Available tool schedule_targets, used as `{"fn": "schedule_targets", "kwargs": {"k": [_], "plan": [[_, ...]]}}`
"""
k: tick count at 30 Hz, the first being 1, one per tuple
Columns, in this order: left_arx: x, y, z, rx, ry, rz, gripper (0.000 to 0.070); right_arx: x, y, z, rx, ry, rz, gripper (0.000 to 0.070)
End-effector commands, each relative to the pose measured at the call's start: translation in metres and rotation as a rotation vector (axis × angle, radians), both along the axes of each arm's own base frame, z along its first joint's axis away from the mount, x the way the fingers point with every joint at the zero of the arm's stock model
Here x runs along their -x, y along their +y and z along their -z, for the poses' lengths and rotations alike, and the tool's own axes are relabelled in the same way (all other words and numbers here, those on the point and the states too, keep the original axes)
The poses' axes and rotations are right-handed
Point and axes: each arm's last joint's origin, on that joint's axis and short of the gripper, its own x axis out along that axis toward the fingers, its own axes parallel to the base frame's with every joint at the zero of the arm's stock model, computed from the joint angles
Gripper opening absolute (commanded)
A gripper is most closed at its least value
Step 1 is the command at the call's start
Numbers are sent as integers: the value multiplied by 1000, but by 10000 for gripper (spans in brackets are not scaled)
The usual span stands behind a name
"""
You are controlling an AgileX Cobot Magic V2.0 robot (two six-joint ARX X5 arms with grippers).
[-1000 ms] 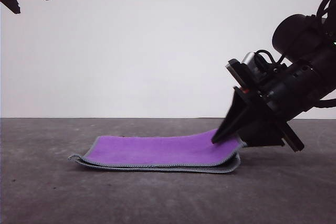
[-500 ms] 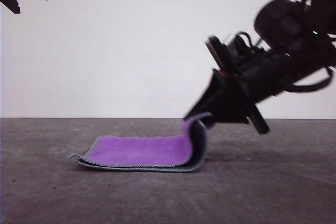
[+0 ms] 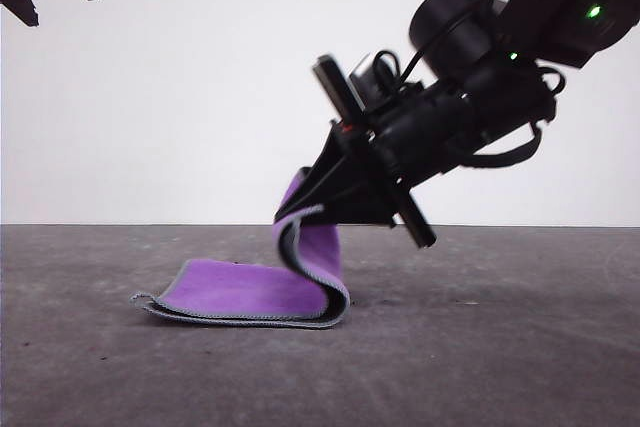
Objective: Fold clothes
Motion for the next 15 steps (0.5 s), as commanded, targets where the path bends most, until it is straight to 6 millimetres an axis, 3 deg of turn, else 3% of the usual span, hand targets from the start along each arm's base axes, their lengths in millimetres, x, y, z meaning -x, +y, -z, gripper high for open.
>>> {"fn": "schedule_targets", "kwargs": {"k": [1, 9, 15], "plan": [[-4, -1, 0, -2, -1, -3, 446, -3, 11, 3, -4, 3, -18, 0], [-4, -1, 0, -2, -1, -3, 446, -12, 39, 9, -6, 14, -59, 0], [-4, -1, 0, -2, -1, -3, 446, -19, 43, 11, 0, 7, -47, 0]]}}
